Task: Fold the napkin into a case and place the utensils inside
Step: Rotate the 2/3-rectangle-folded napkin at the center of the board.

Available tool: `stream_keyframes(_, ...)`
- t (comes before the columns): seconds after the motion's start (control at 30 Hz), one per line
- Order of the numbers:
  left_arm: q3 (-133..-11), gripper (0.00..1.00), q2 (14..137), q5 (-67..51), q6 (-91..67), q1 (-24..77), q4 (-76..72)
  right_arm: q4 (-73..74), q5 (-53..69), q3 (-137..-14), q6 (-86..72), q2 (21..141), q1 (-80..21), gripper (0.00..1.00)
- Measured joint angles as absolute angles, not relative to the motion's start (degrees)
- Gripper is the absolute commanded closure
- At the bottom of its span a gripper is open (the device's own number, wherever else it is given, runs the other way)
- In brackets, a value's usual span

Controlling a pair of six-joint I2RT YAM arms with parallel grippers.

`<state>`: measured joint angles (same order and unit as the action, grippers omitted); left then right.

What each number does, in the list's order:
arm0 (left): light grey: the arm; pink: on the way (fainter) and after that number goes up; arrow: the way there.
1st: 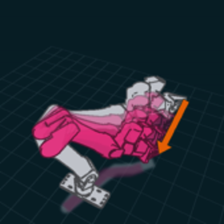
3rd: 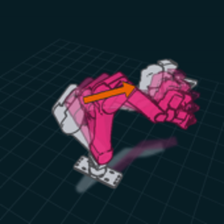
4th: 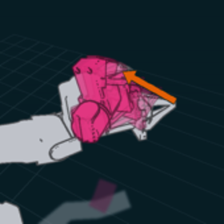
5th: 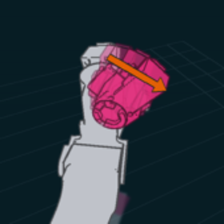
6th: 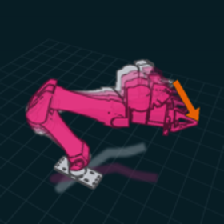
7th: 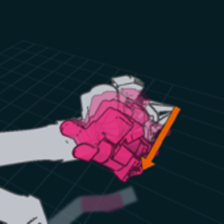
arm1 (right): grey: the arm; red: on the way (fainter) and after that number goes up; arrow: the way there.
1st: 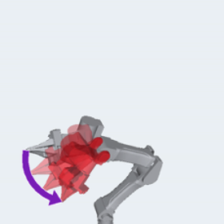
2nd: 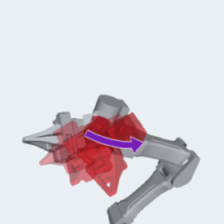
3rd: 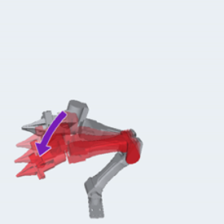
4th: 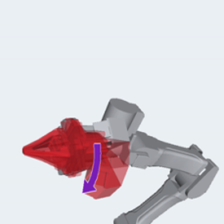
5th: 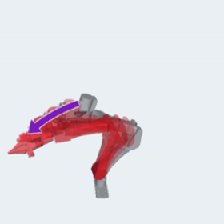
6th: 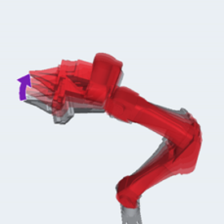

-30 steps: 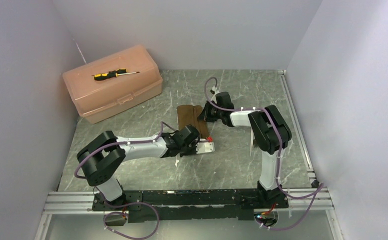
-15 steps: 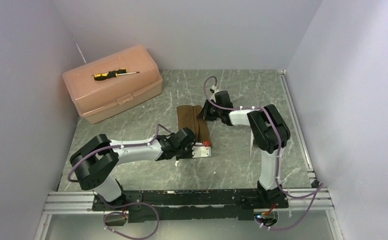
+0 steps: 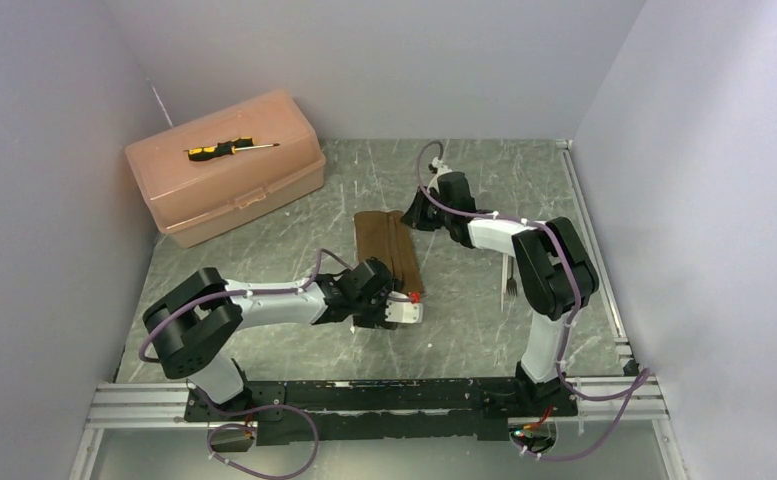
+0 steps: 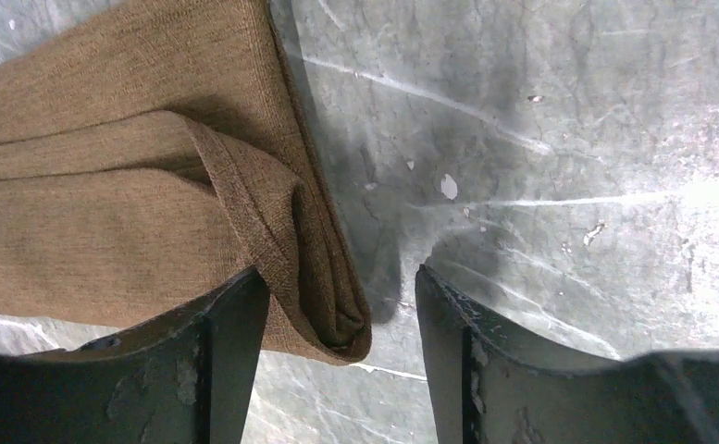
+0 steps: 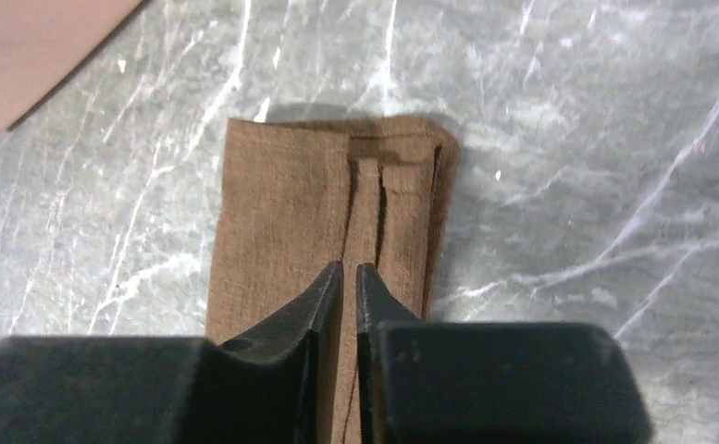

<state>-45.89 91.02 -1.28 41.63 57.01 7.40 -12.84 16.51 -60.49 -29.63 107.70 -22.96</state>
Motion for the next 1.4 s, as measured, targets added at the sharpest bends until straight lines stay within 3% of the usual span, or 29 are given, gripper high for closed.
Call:
stream_keyframes(0.17, -47.42, 0.31, 92.12, -0.47, 40.16, 57.1, 7.14, -12.01, 16.84, -64.93, -28.1, 108.31, -22.79, 0.69)
stream_keyframes(0.4, -48.27, 0.25, 92.42, 0.47, 36.1, 57.1, 7.92, -11.86, 22.2, -72.03, -25.02, 111.35, -23.99, 0.68)
stream_keyframes(0.53, -49.28, 0.26, 92.99, 0.47, 34.5, 57.1, 8.45, -9.45, 26.63, -79.75, -22.87, 117.3, -26.15, 0.6)
stream_keyframes(0.67, -49.52, 0.37, 93.62, 0.47, 34.63, 57.08, 8.08, -6.46, 27.83, -86.96, -20.88, 124.31, -27.9, 0.53)
stream_keyframes(0.93, -48.64, 0.62, 94.35, 1.67, 40.23, 56.6, 6.5, -0.91, 25.5, -92.51, -17.08, 131.46, -28.16, 0.59)
stream_keyframes(1.1, -46.59, 0.64, 93.54, 2.0, 46.74, 54.65, 5.78, -3.53, 21.93, -88.66, -16.01, 129.43, -27.94, 0.64)
stream_keyframes(1.4, -39.99, 0.59, 86.59, -0.71, 62.54, 49.6, 8.97, -14.0, 8.84, -60.8, -19.38, 111.85, -23.9, 0.64)
